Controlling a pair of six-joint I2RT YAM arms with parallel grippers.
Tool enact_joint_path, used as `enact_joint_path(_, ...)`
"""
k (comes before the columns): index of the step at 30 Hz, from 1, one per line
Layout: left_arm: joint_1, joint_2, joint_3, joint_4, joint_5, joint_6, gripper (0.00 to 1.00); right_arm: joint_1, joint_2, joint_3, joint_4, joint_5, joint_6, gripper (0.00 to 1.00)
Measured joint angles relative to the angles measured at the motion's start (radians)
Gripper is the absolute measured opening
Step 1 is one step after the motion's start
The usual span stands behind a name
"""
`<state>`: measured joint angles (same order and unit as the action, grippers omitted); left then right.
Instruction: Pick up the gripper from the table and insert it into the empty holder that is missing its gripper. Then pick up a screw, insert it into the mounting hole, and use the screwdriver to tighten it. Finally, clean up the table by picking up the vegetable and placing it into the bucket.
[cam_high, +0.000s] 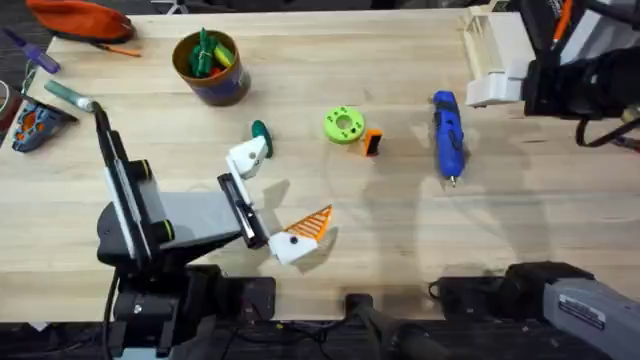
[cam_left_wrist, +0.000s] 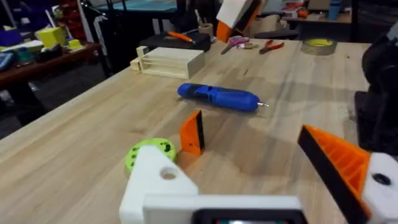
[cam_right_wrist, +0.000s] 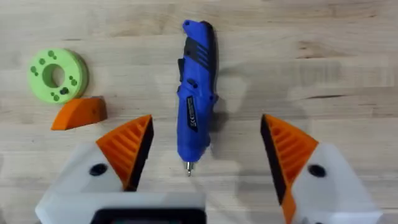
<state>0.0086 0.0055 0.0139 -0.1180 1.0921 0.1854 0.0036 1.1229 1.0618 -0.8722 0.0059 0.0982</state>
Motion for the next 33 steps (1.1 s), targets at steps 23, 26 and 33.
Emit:
enact_joint_path(23,0.000,0.000,0.000,-0.002,0.014,-0.122,0.986,0.000,0.000,0.000,0.000,0.000,0.000,0.994)
enact_joint_path(26,0.000,0.000,0.000,-0.002,0.012,-0.126,0.986,0.000,0.000,0.000,0.000,0.000,0.000,0.994)
enact_joint_path(33,0.000,0.000,0.000,-0.001,0.012,-0.134,0.986,0.000,0.000,0.000,0.000,0.000,0.000,0.994)
